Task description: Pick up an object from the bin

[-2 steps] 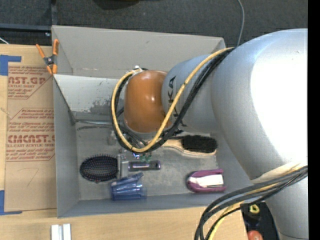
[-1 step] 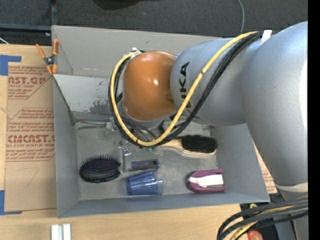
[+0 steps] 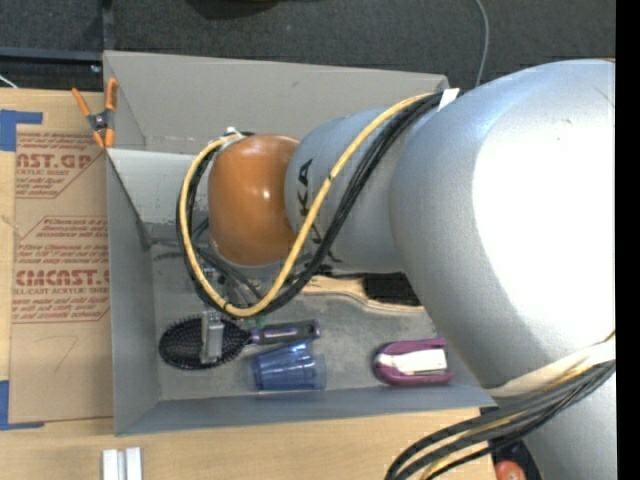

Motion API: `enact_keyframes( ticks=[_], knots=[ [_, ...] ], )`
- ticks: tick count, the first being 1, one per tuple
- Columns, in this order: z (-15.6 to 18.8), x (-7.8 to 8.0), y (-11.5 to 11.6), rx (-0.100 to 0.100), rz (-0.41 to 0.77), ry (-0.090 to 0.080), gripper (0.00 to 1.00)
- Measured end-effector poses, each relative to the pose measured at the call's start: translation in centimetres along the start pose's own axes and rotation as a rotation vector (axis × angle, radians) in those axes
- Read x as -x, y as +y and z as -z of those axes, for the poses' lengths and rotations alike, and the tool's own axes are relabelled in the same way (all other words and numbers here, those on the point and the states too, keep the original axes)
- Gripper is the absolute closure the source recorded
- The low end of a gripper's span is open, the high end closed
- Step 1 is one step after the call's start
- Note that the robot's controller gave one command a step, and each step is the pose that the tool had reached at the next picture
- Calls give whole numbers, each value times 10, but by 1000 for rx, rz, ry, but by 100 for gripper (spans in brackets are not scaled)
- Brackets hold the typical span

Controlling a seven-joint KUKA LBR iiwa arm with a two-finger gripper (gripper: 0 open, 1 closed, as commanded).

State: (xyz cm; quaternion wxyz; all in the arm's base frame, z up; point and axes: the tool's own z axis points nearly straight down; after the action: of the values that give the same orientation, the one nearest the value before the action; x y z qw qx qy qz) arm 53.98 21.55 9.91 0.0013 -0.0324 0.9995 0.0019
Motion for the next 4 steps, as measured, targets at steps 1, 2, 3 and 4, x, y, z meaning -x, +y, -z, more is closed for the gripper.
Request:
enact_keyframes(
  ticks=[1, 2, 3, 4],
  knots=[
    [-28, -22, 8, 0, 330, -19, 0],
    [-25, -46, 11, 5, 179, -13, 100],
    [-25, -46, 11, 5, 179, -13, 100],
    [-5, -50, 9, 2, 180, -1, 100]
  ],
)
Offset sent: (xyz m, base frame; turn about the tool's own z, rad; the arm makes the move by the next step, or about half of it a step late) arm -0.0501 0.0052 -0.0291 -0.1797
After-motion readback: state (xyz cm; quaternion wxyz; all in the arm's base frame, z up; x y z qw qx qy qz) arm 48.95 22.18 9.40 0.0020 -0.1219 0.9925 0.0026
